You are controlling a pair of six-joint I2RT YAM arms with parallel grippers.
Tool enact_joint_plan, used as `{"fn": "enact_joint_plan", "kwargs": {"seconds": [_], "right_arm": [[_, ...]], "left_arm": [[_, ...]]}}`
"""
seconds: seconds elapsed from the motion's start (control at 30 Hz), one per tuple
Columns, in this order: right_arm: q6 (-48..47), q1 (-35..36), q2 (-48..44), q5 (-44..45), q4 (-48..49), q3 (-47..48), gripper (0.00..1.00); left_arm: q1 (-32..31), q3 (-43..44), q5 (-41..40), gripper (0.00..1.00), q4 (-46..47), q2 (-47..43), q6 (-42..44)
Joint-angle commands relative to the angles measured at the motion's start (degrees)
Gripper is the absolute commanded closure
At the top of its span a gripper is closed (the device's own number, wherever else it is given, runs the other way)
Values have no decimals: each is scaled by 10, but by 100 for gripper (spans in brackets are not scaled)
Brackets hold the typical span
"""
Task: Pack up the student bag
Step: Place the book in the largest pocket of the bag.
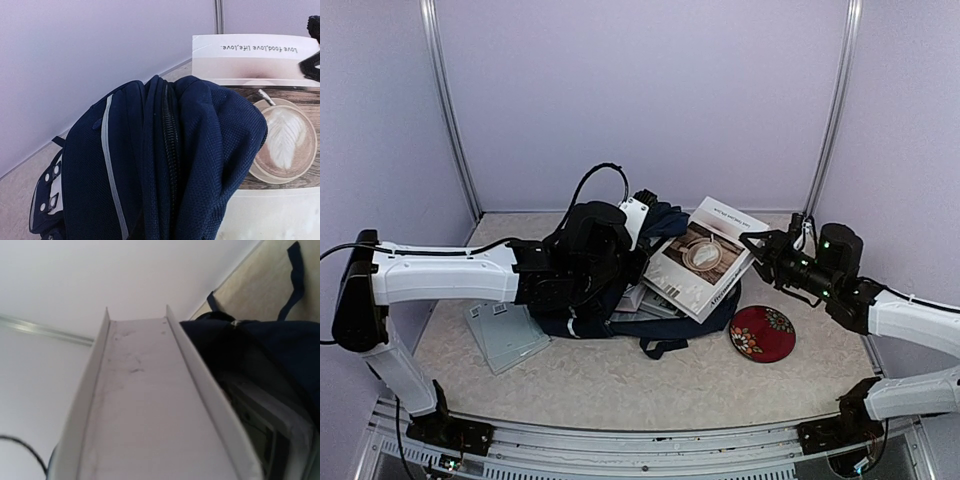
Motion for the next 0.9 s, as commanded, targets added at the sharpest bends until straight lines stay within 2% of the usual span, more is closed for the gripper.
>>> {"fn": "enact_joint_plan", "kwargs": {"seconds": [0.0,0.17,0.27,0.43,0.53,0.63,0.8,0.87], "right_arm": [[59,26,41,80,86,19,100],[68,70,125,148,99,81,100],[90,99,168,222,115,104,100],[109,154,227,315,116,137,100],[106,161,256,338,107,151,100],[109,178,284,370,119,149,100],[81,194,323,423,162,155,100],[53,202,340,425,181,168,94]], "left_arm": [[-5,-2,62,100,119,-45,-17],[-17,0,82,100,122,-55,1],[-25,10,93,100,108,-56,14],[-11,26,108,100,84,-67,19],[5,41,171,100,36,-78,28],[8,46,182,100,28,-80,30],[12,82,245,100,8,-51,10],[12,89,251,100,8,-42,3]]}}
